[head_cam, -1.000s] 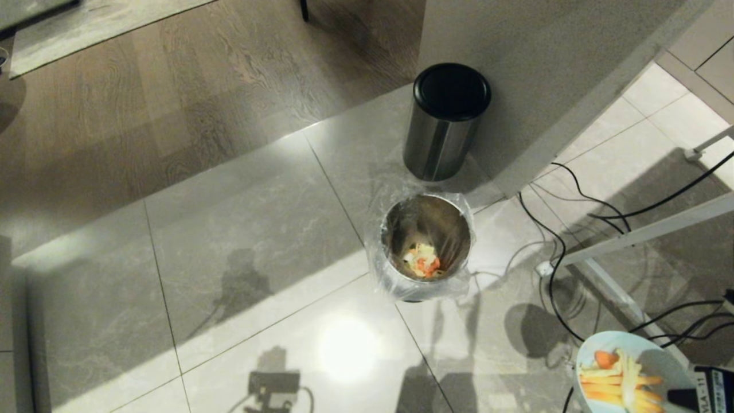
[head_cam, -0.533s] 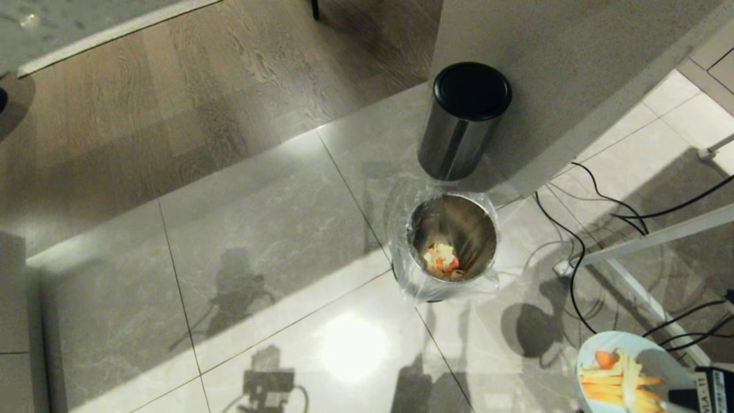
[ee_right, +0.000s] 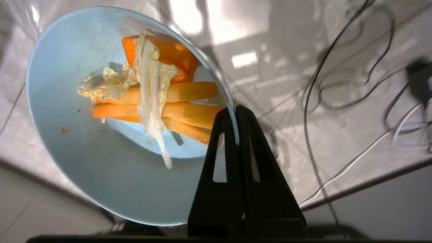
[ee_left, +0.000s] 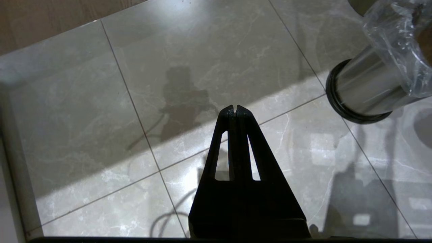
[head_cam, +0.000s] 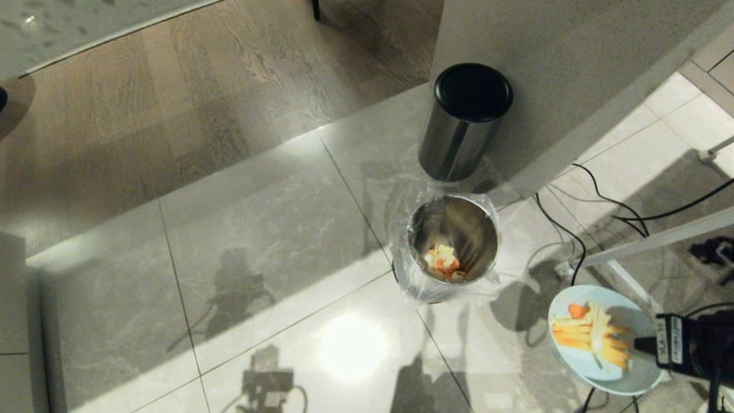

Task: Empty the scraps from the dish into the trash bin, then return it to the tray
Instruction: Move the bowl over the trash can, then pour the leftover food from the bowl into the trash can

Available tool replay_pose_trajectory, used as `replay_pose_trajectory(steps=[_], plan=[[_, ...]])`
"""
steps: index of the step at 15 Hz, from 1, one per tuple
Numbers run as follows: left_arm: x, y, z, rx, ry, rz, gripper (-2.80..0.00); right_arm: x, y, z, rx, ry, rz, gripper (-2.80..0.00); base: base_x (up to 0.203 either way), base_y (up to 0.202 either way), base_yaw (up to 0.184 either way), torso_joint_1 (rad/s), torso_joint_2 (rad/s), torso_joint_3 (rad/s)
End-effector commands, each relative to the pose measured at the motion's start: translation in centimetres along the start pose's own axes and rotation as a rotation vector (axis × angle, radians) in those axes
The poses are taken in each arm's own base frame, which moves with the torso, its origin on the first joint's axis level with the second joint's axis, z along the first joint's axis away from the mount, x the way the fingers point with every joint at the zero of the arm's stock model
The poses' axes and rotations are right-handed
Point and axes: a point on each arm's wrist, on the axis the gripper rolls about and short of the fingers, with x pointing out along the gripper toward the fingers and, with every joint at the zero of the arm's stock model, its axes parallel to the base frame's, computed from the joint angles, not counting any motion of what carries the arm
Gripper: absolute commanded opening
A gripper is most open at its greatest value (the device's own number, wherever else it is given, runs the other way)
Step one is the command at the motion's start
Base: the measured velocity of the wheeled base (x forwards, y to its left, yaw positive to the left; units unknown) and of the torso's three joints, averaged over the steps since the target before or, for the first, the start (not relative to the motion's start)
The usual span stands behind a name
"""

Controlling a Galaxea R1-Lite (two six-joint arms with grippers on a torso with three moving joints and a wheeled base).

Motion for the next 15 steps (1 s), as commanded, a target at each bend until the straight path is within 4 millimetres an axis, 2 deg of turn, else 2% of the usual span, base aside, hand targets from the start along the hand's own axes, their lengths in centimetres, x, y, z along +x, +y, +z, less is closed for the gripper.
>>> replay_pose_trajectory(steps=[1,4,8,10,15], plan=[[0.0,0.0,0.0,-0.001,0.000,0.000,-2.80,1.8,1.8,2.3,-0.032,0.003,-0.014,-2.80,0.000,0.000,0.000,0.000,0.00,0.000],[0.0,0.0,0.0,-0.001,-0.001,0.001,-2.80,2.6,4.7,3.9,-0.085,-0.050,0.006,-2.80,0.000,0.000,0.000,0.000,0.00,0.000],[0.0,0.0,0.0,-0.001,0.001,0.000,-2.80,2.5,8.7,6.3,-0.133,-0.173,0.008,-2.80,0.000,0.000,0.000,0.000,0.00,0.000],[0.0,0.0,0.0,-0.001,0.001,0.001,-2.80,3.6,9.7,6.9,-0.222,-0.229,-0.061,-2.80,0.000,0.000,0.000,0.000,0.00,0.000],[0.0,0.0,0.0,-0.001,-0.001,0.001,-2.80,5.1,11.0,8.1,-0.432,-0.403,-0.091,-2.80,0.000,0.000,0.000,0.000,0.00,0.000]])
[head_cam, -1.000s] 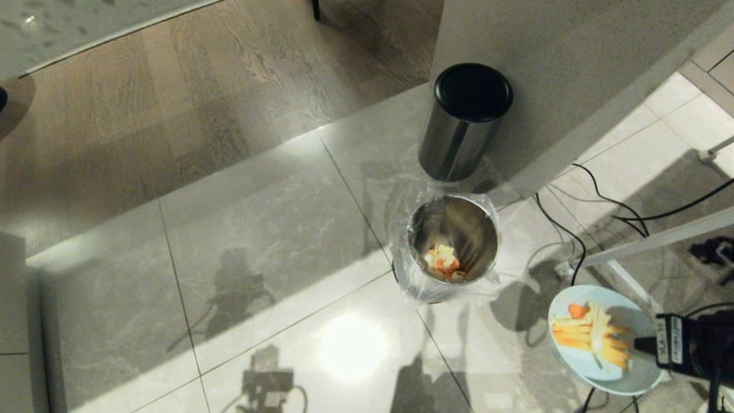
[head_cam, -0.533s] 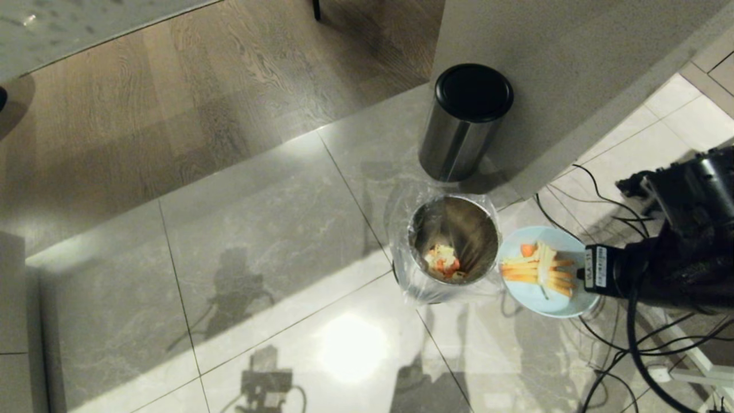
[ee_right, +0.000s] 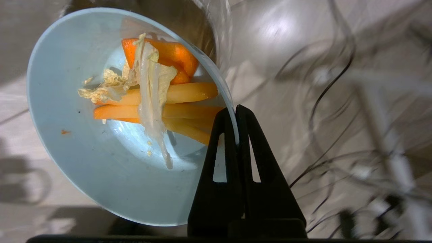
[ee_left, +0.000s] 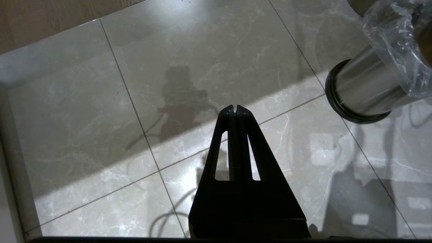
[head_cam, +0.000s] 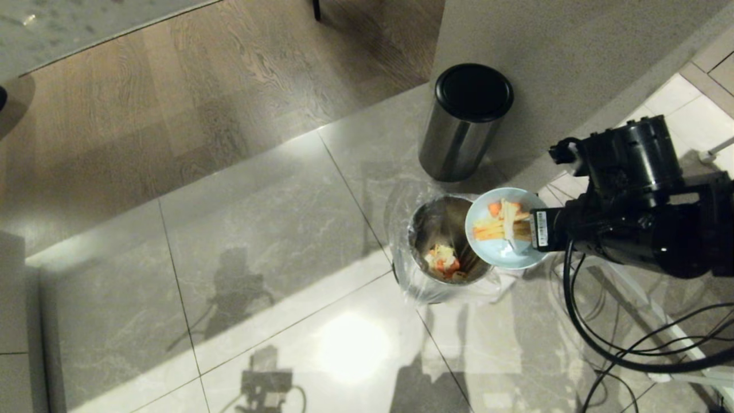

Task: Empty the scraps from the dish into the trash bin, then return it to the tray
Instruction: Pour the leftover food from the bowl into the trash can

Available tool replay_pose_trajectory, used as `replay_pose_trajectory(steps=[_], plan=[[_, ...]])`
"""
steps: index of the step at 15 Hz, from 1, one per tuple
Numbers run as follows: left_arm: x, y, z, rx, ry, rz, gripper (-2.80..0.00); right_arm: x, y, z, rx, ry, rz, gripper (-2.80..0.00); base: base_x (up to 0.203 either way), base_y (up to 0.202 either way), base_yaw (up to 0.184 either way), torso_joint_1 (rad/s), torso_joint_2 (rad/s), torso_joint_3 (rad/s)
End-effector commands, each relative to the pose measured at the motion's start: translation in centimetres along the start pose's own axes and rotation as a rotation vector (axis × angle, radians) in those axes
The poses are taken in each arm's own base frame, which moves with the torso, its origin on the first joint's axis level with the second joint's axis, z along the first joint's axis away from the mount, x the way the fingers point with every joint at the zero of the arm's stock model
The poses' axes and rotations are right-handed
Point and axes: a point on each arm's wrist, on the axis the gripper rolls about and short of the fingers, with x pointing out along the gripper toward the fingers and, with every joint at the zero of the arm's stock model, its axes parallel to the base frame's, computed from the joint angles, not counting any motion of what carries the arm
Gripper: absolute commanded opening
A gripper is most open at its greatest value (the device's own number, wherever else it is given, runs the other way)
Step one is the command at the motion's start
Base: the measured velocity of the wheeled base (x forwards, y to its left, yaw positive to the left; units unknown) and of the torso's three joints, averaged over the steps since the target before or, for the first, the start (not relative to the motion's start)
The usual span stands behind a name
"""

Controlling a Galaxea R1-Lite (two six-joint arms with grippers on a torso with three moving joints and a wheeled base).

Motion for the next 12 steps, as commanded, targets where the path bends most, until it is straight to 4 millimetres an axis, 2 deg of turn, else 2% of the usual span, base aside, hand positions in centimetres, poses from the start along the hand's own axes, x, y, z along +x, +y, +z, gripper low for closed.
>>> replay_pose_trajectory(steps=[1,6,12], plan=[[0.0,0.0,0.0,-0.001,0.001,0.001,-2.80,1.2,0.8,0.4,-0.150,-0.079,-0.010,-2.80,0.000,0.000,0.000,0.000,0.00,0.000],[0.0,0.0,0.0,-0.001,0.001,0.000,-2.80,3.4,2.6,2.6,-0.580,-0.355,-0.097,-2.80,0.000,0.000,0.000,0.000,0.00,0.000],[0.0,0.0,0.0,-0.001,0.001,0.000,-2.80,4.1,5.0,1.4,-0.849,-0.497,-0.155,-2.80,0.000,0.000,0.000,0.000,0.00,0.000]])
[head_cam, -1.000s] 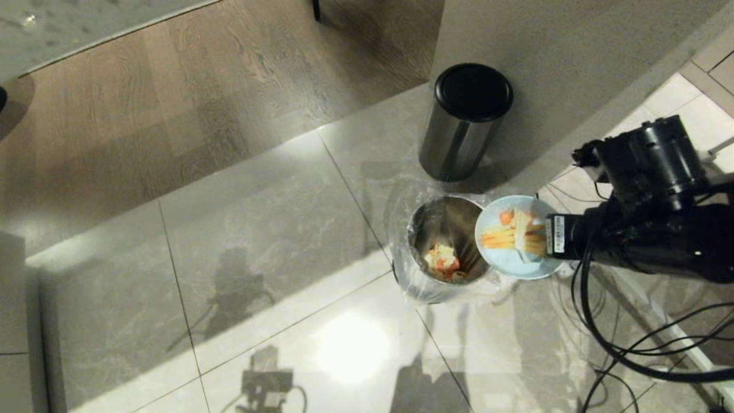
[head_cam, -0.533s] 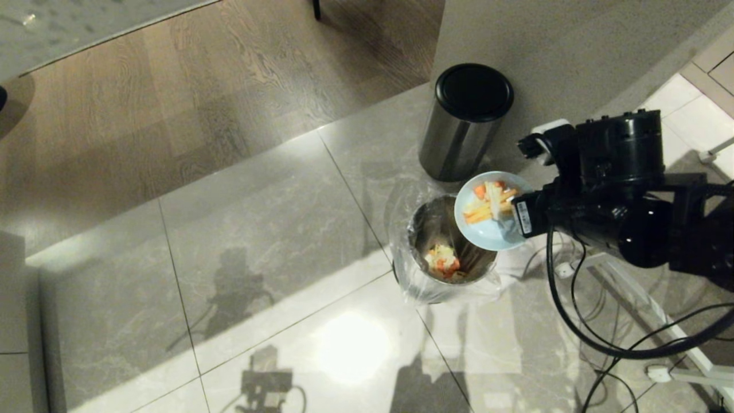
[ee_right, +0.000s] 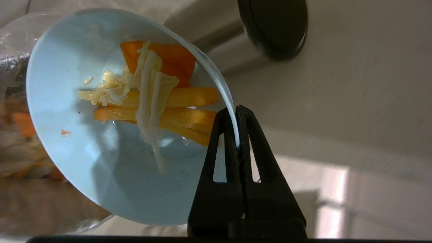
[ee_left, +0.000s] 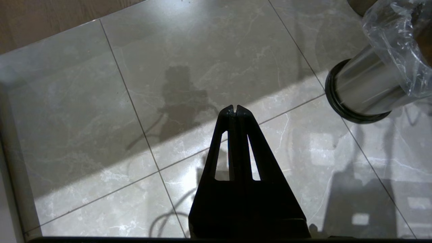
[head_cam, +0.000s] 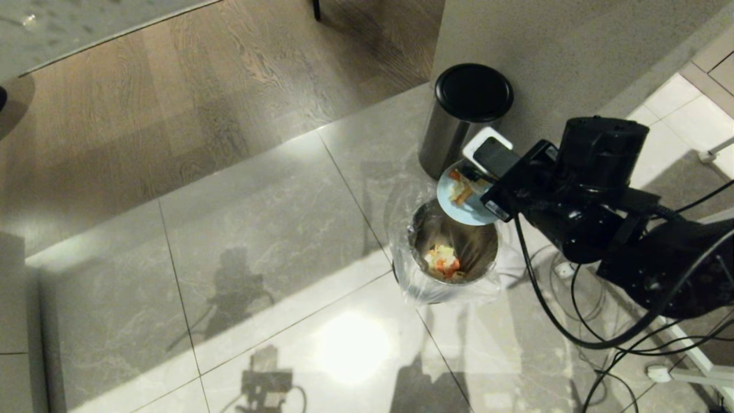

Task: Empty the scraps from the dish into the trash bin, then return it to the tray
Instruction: Pour the leftover food from the bowl into the trash can

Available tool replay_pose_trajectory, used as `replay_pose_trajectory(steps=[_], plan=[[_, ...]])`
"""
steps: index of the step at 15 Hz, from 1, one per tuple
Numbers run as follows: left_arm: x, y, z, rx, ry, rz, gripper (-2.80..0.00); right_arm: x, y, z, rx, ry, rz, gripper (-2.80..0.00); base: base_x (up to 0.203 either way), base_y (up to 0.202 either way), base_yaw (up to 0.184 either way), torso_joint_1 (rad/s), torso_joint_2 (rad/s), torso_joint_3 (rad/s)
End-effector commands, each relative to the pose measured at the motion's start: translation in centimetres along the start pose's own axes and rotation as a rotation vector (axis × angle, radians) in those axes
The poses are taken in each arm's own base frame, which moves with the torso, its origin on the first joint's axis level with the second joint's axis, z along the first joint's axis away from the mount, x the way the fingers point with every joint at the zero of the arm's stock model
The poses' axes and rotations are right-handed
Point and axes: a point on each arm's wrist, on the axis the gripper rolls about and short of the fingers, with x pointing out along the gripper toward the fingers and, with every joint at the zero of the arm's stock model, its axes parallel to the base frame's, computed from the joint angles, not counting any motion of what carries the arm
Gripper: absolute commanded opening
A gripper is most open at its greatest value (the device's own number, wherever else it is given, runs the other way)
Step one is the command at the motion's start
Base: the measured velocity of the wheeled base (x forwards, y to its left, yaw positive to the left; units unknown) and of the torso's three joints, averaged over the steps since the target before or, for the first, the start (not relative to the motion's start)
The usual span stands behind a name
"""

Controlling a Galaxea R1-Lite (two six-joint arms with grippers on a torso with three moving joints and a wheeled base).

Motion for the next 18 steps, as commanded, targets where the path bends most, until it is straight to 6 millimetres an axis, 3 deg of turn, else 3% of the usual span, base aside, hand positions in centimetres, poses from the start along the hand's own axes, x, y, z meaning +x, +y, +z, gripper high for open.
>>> replay_pose_trajectory(steps=[1,7,13,18], plan=[[0.0,0.0,0.0,-0.001,0.000,0.000,-2.80,0.1,1.8,0.2,-0.097,-0.037,0.003,-2.80,0.000,0.000,0.000,0.000,0.00,0.000],[0.0,0.0,0.0,-0.001,0.000,0.000,-2.80,0.1,2.4,1.0,-0.167,-0.288,0.021,-2.80,0.000,0.000,0.000,0.000,0.00,0.000],[0.0,0.0,0.0,-0.001,0.000,0.000,-2.80,-1.3,1.8,-2.7,-0.275,-0.507,0.104,-2.80,0.000,0.000,0.000,0.000,0.00,0.000],[0.0,0.0,0.0,-0.001,0.000,0.002,-2.80,-0.6,0.6,-5.4,-0.313,-0.537,0.099,-2.80,0.000,0.000,0.000,0.000,0.00,0.000]])
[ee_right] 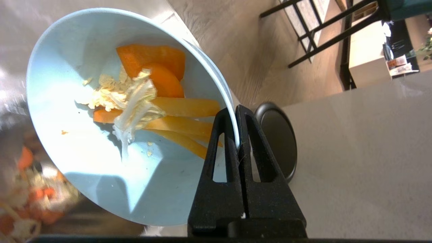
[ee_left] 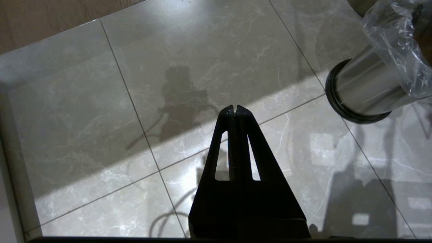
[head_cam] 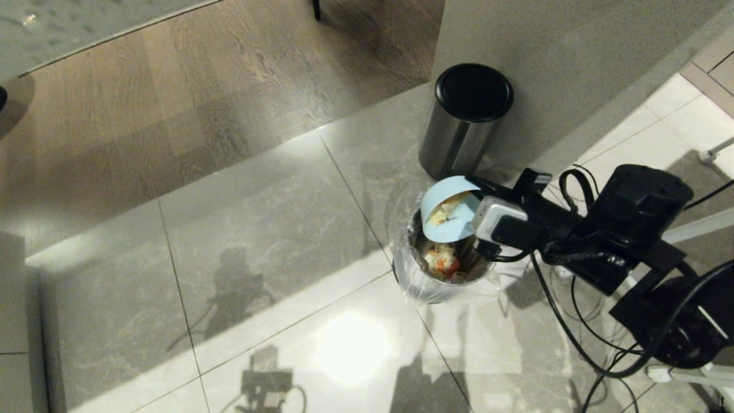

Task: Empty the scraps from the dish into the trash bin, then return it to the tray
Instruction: Pour the leftover food from the bowl into the trash can

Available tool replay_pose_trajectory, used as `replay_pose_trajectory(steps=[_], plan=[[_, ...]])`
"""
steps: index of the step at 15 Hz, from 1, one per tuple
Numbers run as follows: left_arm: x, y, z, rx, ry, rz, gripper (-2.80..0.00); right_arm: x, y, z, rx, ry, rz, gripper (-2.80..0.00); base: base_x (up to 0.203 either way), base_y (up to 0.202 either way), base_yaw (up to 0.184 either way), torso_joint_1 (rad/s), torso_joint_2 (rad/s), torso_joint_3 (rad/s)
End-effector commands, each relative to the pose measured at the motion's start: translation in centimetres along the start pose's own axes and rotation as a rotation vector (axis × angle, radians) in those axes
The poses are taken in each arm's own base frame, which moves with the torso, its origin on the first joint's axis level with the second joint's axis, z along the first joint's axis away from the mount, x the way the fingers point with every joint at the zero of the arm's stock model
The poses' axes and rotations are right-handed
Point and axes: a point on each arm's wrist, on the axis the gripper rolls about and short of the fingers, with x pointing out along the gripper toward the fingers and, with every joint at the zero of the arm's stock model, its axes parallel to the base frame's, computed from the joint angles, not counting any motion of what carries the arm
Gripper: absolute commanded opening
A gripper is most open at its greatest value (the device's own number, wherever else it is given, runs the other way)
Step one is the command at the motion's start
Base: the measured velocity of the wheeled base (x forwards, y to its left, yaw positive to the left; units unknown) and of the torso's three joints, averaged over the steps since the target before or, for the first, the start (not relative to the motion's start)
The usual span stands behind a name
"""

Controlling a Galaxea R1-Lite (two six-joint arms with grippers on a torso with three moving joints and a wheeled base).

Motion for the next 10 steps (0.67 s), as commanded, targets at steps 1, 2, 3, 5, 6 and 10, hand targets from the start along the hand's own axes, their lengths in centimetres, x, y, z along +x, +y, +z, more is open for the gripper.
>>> replay_pose_trajectory(steps=[1,2,3,5,6,10], plan=[[0.0,0.0,0.0,-0.001,0.000,0.000,-2.80,-0.3,-0.6,-1.7,-0.019,0.016,-0.011,-2.80,0.000,0.000,0.000,0.000,0.00,0.000],[0.0,0.0,0.0,-0.001,0.001,-0.001,-2.80,-0.4,-0.8,-2.6,-0.023,0.021,-0.008,-2.80,0.000,0.000,0.000,0.000,0.00,0.000],[0.0,0.0,0.0,-0.001,0.000,0.001,-2.80,-0.3,-0.9,-3.2,-0.023,0.020,-0.006,-2.80,0.000,0.000,0.000,0.000,0.00,0.000],[0.0,0.0,0.0,-0.001,0.000,0.000,-2.80,-0.1,-0.9,-3.9,0.002,0.012,0.011,-2.80,0.000,0.000,0.000,0.000,0.00,0.000],[0.0,0.0,0.0,-0.001,0.001,-0.001,-2.80,0.2,-0.9,-4.1,0.035,0.004,0.011,-2.80,0.000,0.000,0.000,0.000,0.00,0.000],[0.0,0.0,0.0,-0.001,0.000,0.001,-2.80,2.0,-1.0,-4.4,0.103,-0.076,0.024,-2.80,0.000,0.000,0.000,0.000,0.00,0.000]])
